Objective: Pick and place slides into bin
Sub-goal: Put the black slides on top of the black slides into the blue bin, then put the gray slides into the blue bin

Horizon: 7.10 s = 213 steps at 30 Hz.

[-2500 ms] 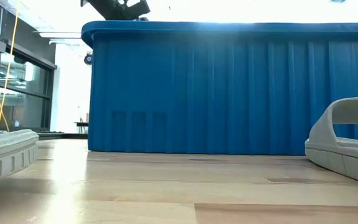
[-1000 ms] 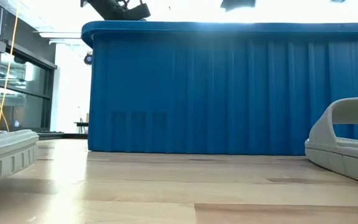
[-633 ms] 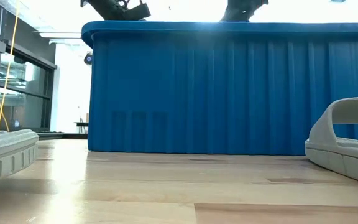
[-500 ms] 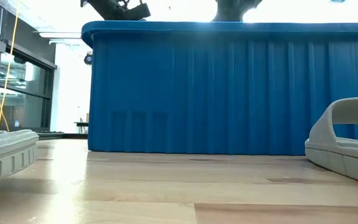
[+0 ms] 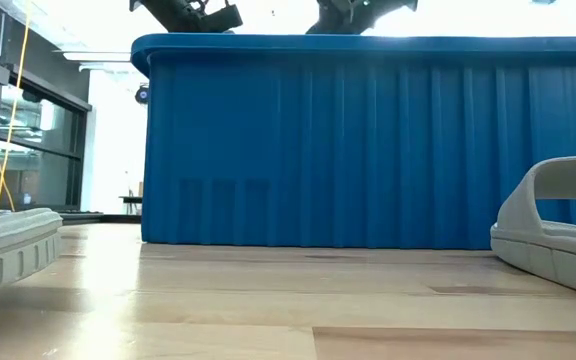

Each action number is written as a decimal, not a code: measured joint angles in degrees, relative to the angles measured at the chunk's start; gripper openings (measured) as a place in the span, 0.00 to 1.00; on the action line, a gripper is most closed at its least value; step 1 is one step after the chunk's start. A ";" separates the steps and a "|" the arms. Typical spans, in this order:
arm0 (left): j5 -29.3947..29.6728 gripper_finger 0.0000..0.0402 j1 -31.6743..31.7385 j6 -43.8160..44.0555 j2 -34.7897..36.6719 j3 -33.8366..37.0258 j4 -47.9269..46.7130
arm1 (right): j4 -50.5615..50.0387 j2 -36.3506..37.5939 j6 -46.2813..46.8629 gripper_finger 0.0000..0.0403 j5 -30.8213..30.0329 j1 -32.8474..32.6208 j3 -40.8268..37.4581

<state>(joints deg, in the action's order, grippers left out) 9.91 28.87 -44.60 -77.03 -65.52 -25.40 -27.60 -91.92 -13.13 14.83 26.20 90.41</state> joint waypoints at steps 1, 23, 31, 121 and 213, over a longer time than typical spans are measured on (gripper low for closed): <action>0.00 0.16 0.01 0.00 0.00 0.00 0.09 | -0.10 -0.02 -1.23 0.62 0.01 -0.02 -0.03; 1.07 0.16 -0.01 -4.68 0.04 -0.09 -2.72 | -2.24 -0.81 -0.41 0.62 0.48 -0.32 0.30; 0.79 0.21 0.01 -5.11 0.04 -0.09 -2.79 | -2.31 -0.61 0.74 0.62 0.69 -0.84 0.28; 19.06 0.01 -71.97 112.39 -5.54 -32.35 -35.63 | -18.81 13.81 64.19 0.61 -24.74 -63.07 0.33; 32.40 0.05 -81.71 75.08 -48.59 -32.28 -43.09 | -12.83 6.38 77.73 0.61 -50.85 -73.11 0.33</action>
<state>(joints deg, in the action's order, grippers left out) 42.31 -52.84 30.48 -125.62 -97.80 -68.49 -40.44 -85.54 64.61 -36.02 -46.92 90.74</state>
